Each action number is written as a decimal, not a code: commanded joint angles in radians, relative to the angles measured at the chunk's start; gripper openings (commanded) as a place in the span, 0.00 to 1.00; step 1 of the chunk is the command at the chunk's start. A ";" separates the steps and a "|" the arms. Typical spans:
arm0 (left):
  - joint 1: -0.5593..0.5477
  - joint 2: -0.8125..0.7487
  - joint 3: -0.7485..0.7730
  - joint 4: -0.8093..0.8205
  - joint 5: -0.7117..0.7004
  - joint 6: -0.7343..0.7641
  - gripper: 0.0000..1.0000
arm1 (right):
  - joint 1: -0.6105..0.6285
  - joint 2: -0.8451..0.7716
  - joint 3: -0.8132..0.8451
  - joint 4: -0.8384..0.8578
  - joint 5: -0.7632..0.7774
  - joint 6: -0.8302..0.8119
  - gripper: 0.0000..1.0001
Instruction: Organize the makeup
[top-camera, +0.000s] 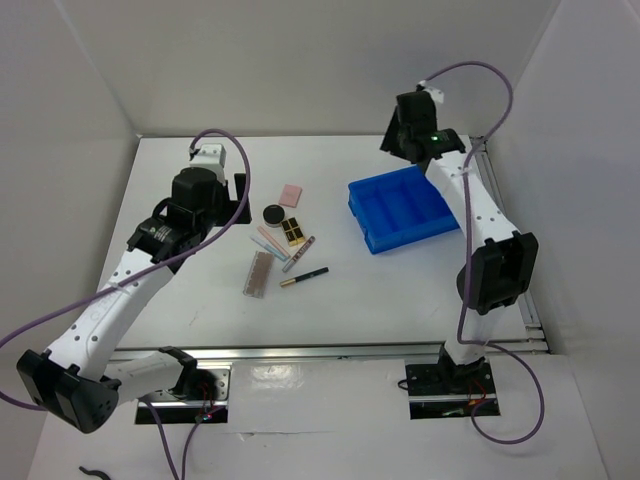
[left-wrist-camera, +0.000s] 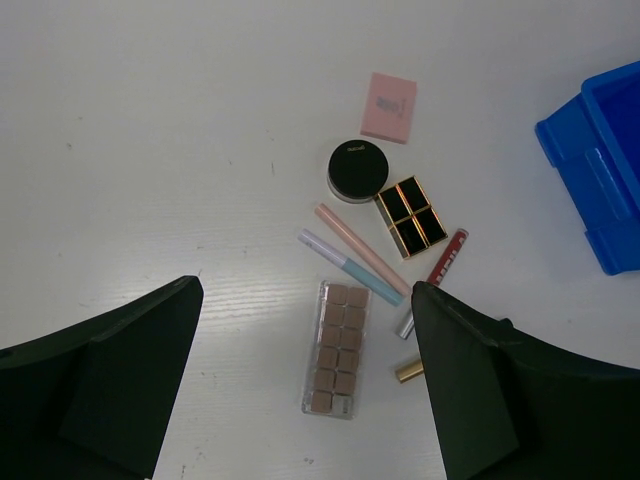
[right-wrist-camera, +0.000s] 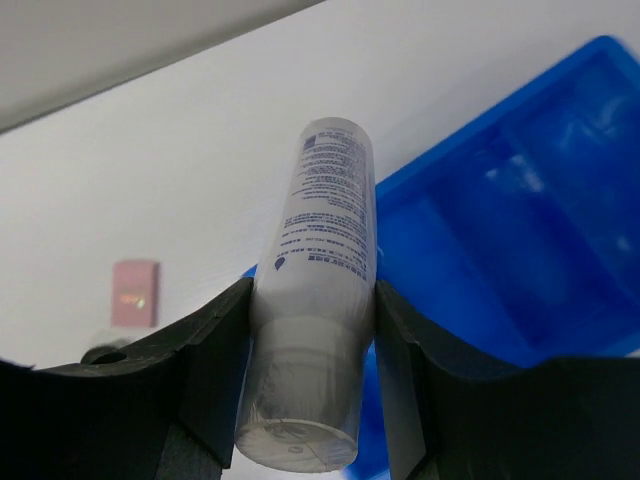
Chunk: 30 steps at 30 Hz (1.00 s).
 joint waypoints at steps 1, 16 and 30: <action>-0.003 0.003 0.036 0.013 -0.017 0.005 1.00 | -0.111 -0.092 -0.005 0.072 -0.008 -0.001 0.30; -0.003 0.069 0.045 0.022 -0.055 0.005 1.00 | -0.503 -0.040 -0.153 0.166 -0.285 0.112 0.30; -0.003 0.100 0.054 0.022 -0.073 0.005 1.00 | -0.595 0.038 -0.358 0.403 -0.552 0.233 0.30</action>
